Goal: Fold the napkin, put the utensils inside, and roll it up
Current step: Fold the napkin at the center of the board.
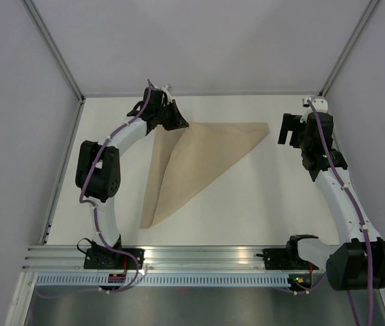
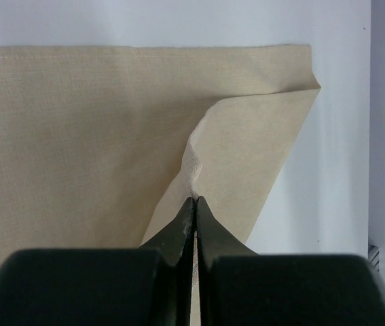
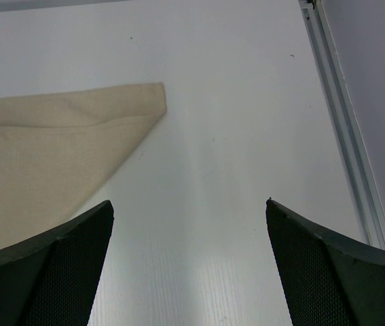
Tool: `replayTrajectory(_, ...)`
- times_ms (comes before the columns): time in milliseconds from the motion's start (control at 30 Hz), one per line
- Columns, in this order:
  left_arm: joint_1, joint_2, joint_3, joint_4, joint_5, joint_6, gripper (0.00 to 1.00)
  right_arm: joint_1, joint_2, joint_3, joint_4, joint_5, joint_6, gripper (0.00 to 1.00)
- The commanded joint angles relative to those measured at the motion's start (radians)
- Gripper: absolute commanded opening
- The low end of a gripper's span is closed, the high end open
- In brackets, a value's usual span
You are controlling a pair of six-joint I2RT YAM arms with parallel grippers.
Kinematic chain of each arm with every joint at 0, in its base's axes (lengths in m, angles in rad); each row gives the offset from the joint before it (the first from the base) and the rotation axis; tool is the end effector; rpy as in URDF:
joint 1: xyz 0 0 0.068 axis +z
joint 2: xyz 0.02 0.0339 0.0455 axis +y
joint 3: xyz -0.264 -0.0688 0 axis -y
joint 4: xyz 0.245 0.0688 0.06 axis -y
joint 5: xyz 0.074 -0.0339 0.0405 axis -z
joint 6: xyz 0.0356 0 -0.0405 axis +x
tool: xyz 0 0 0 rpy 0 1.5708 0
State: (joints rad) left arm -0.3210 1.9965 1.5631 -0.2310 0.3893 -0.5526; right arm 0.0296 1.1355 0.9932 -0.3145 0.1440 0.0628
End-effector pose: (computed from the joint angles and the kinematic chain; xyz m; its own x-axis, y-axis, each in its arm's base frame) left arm 0.4330 -0.1582 0.2396 -0.8001 -0.2457 -0.5473 0.1827 0.7691 -0.6124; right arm 0.2578 0.0025 0.3293 -0.4338 0.0493 -0.8997 0.1269 0.9919 -0.0068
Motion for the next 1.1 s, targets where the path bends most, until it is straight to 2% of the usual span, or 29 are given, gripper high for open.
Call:
replayTrajectory(0, 0.023, 0.021, 0.058, -0.001, 0.056, -0.007, 0.02, -0.003, -0.019, -0.005, -0.001, -0.001, -0.012, 0.98)
replayTrajectory(300, 0.086, 0.071, 0.113, -0.019, 0.088, -0.006, 0.02, -0.003, -0.013, -0.007, 0.002, 0.0, -0.017, 0.98)
replayTrajectory(1067, 0.161, 0.119, 0.161, -0.022, 0.129, -0.01, 0.02, -0.003, 0.004, -0.007, 0.002, 0.0, -0.021, 0.98)
